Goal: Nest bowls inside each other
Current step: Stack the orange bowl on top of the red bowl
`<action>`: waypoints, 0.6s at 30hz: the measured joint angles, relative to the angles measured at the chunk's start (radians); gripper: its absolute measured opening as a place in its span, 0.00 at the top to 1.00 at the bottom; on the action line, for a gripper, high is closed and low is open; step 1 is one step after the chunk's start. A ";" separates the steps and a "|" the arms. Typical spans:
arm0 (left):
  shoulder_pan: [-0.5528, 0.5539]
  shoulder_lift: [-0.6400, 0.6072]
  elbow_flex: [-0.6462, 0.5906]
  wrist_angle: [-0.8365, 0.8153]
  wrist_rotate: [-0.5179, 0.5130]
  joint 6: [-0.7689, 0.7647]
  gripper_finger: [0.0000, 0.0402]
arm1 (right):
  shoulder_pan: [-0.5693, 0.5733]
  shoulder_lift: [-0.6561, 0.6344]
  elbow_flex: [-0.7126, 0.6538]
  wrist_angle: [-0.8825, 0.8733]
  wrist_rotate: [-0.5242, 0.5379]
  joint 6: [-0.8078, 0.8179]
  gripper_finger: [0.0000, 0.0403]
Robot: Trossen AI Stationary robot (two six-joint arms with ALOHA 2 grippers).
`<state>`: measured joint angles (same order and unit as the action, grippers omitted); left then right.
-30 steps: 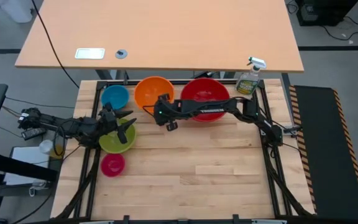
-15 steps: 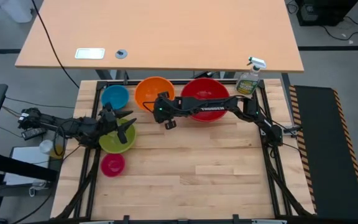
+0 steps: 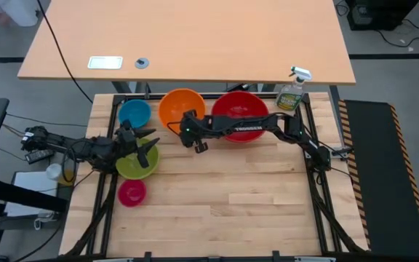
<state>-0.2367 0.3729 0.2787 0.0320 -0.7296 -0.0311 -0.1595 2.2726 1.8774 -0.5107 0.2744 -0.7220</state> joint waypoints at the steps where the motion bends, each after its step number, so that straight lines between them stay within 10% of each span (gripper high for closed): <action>1: 0.000 0.000 0.000 0.007 0.000 0.000 0.55 | 0.005 0.000 0.000 0.008 0.016 -0.018 0.93; 18: 0.000 0.000 0.000 0.009 -0.030 0.000 0.55 | 0.062 -0.009 0.000 0.137 0.451 -0.251 0.93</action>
<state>-0.2367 0.3725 0.2790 0.0414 -0.7599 -0.0307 -0.0975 2.2633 1.8774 -0.3736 0.7257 -0.9726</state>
